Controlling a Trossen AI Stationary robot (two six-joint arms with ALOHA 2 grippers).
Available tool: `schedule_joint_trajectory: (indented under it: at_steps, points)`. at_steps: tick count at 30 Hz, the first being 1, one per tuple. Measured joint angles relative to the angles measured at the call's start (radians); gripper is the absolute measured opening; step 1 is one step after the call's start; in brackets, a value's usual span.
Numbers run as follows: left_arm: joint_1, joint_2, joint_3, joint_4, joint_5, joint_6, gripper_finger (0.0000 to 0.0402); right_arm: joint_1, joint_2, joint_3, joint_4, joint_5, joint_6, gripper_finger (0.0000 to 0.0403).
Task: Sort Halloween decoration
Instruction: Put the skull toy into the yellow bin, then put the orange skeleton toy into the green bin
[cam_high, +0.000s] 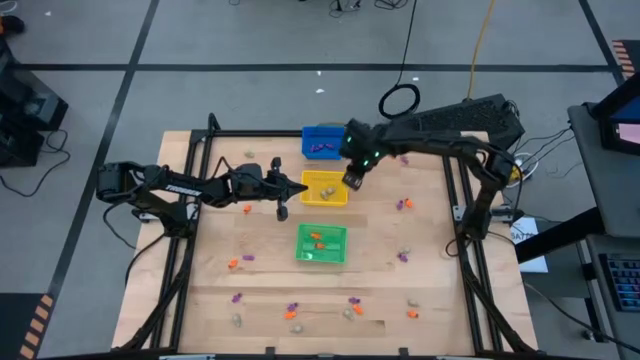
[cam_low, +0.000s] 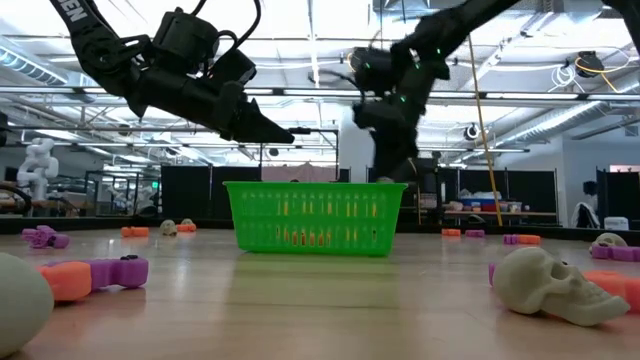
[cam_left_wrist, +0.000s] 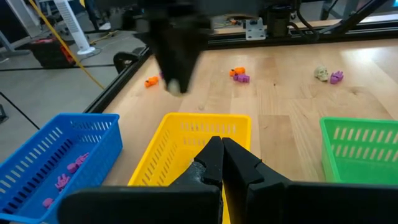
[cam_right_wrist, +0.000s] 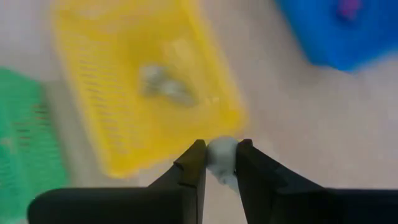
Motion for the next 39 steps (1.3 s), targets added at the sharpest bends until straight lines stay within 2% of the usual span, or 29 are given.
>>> schedule_joint_trajectory:
  at_steps: [4, 7, 9, 14, 20, 23, 29, 32, 35, 37, 39]
  points:
    - [0.0, 0.0, 0.0, 0.0, 0.0, -0.004, 0.0002, 0.103, 0.021, 0.0, 0.095, 0.0, 0.012, 0.0058]
    - [0.0, 0.0, 0.0, 0.0, 0.0, -0.006, 0.0002, 0.14, 0.054, 0.0, 0.158, 0.062, 0.016, 0.0058]
    - [0.0, 0.0, 0.0, 0.001, 0.0, -0.006, 0.0002, 0.145, 0.086, 0.0, 0.198, 0.099, 0.016, 0.0058]
    - [0.0, 0.0, 0.0, 0.001, 0.0, -0.006, 0.0002, 0.112, 0.17, 0.0, 0.267, 0.105, 0.016, 0.0058]
    - [0.0, 0.0, 0.0, 0.001, 0.0, -0.005, 0.0002, 0.086, 0.192, 0.0, 0.272, 0.106, 0.02, 0.0063]
    - [0.0, 0.0, 0.0, 0.0, -0.006, -0.005, 0.0002, 0.086, 0.191, 0.0, 0.273, 0.106, 0.018, 0.0082]
    - [0.0, 0.0, 0.0, -0.018, -0.023, -0.006, 0.0002, 0.101, 0.191, 0.0, 0.273, 0.113, 0.017, 0.0147]
    - [0.0, 0.0, 0.0, -0.023, -0.023, -0.001, 0.0002, 0.11, 0.181, 0.0, 0.27, 0.118, 0.015, 0.0159]
    - [0.0, 0.0, 0.0, -0.026, -0.03, 0.024, 0.0001, 0.14, 0.143, 0.0, 0.289, 0.212, -0.032, 0.0135]
    - [0.0, 0.0, 0.0, -0.029, -0.031, 0.025, 0.0001, 0.163, 0.116, 0.0, 0.31, 0.283, -0.076, 0.0101]
    - [0.0, 0.0, 0.0, -0.03, -0.031, 0.026, 0.0001, 0.182, 0.09, -0.027, 0.391, 0.301, -0.107, 0.0058]
